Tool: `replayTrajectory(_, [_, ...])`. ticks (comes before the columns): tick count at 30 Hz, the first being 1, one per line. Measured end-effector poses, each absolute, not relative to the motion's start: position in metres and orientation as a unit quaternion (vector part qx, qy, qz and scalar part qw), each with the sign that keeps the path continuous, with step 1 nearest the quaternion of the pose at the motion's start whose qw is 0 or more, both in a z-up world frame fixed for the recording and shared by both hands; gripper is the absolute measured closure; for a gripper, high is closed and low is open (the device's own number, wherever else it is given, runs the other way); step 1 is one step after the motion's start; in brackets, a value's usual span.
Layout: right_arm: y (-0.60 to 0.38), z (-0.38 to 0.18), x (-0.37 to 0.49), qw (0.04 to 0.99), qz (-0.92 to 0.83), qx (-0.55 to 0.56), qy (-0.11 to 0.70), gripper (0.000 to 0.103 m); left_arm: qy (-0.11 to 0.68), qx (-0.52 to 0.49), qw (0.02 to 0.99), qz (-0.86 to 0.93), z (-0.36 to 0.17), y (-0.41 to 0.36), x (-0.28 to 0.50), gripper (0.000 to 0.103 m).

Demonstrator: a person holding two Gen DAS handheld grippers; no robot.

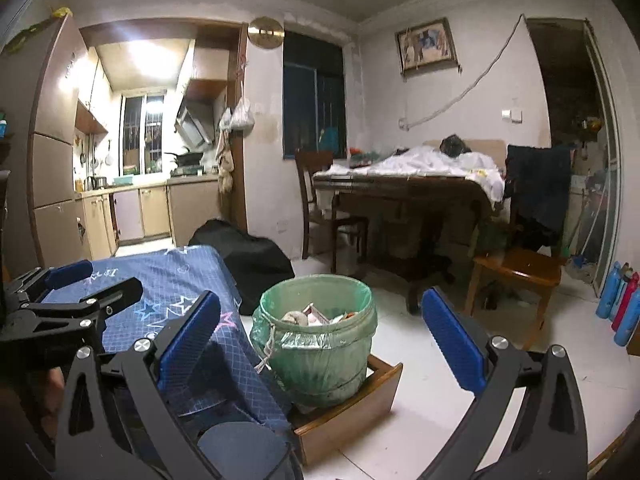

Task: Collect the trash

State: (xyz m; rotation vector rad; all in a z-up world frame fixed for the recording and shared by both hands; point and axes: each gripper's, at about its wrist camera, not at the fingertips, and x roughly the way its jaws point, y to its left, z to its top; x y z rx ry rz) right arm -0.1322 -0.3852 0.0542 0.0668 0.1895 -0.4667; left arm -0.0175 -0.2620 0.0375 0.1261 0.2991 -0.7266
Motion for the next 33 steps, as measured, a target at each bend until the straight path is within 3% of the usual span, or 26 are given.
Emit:
replayTrajectory(13, [-0.381,0.058,-0.153,0.969,-0.233,0.036,0.066,0.005,0.119,0.069,0.921,-0.365,0.043,-0.261,-0.045,0.005])
replayTrajectory(18, [-0.381,0.053,-0.16,0.97,-0.239,0.03,0.038,0.005,0.045,0.052,0.935,-0.349,0.037,-0.253,-0.052,0.005])
replayTrajectory(27, [-0.383,0.026,-0.153,0.965,-0.25,0.04,0.064,0.005,0.091,0.071,0.931,-0.346,-0.013,-0.258,-0.032,0.005])
replayTrajectory(33, [-0.38,0.024,-0.151,0.966,-0.248,0.04,0.068,0.005,0.092,0.078,0.927,-0.354,-0.018,-0.263,-0.029,0.005])
